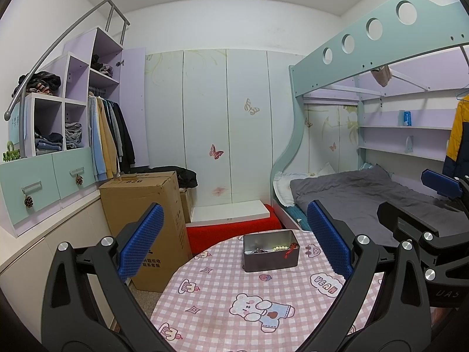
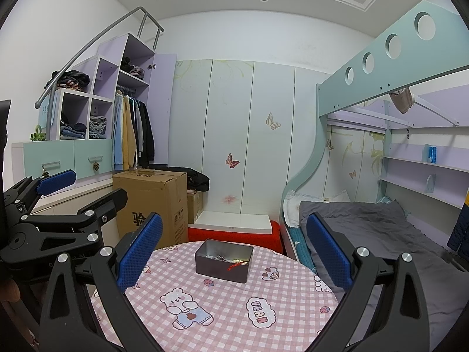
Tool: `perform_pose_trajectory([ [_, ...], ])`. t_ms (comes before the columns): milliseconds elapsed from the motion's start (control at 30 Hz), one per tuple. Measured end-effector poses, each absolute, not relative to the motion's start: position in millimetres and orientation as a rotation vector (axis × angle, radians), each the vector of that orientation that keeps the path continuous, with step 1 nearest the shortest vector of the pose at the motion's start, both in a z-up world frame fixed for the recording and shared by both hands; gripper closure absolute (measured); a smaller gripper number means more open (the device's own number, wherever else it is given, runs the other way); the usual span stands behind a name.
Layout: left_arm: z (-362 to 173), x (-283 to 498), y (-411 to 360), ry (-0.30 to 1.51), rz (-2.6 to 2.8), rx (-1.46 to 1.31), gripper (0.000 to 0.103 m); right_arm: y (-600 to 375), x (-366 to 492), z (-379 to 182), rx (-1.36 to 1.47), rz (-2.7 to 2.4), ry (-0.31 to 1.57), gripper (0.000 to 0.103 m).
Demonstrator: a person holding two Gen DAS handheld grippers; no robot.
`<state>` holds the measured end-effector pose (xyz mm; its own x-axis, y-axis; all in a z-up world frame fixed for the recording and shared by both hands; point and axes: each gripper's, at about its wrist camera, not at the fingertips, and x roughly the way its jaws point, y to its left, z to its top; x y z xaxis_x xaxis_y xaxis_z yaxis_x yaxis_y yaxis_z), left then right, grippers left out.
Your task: Organize jewelry
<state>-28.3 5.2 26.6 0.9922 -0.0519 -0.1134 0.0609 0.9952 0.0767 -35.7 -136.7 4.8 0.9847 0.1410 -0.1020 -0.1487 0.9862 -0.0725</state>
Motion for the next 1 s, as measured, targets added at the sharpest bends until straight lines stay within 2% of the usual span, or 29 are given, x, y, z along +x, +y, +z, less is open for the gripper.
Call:
perform_pose_trajectory([
  [1000, 25.1, -29.0, 7.6, 0.116, -0.056, 0.083, 0.007, -138.0, -35.0, 1.1, -0.078, 0.145, 0.101, 0.008],
])
